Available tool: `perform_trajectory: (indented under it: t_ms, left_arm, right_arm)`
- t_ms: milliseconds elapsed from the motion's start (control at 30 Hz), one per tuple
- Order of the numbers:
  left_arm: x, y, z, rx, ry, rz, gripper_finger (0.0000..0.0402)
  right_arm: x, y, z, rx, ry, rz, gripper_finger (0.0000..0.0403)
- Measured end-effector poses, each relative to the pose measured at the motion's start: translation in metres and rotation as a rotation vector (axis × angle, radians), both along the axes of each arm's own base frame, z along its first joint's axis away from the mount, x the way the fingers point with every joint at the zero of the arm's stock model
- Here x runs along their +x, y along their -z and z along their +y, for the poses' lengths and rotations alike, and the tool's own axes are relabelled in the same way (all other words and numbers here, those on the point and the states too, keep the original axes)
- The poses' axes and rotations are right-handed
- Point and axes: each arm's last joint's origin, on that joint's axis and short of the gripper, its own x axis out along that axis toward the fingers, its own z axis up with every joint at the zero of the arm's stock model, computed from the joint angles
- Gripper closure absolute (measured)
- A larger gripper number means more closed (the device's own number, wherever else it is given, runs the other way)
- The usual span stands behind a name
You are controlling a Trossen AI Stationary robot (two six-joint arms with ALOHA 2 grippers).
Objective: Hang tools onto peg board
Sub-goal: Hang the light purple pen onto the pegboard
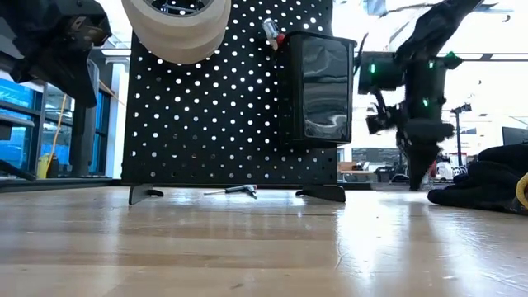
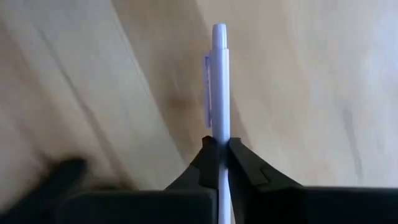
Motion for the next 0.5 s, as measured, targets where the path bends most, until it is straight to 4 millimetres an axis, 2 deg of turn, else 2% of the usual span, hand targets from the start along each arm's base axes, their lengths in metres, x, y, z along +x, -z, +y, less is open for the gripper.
perform_trajectory:
  t_ms: [233, 367, 500]
  left_arm:
    - [0.0, 0.0, 0.0, 0.013, 0.002, -0.001, 0.0401]
    - [0.0, 0.0, 0.0, 0.01, 0.002, -0.001, 0.0402]
    - [0.0, 0.0, 0.0, 0.005, 0.005, 0.002, 0.0402]
  right_arm:
    - [-0.015, -0.032, 0.005, 0.012, 0.104, -0.103, 0.0398]
    - [-0.031, -0.05, 0.01, 0.039, 0.175, -0.141, 0.0399]
    - [-0.042, -0.066, 0.014, 0.115, 0.172, -0.234, 0.04]
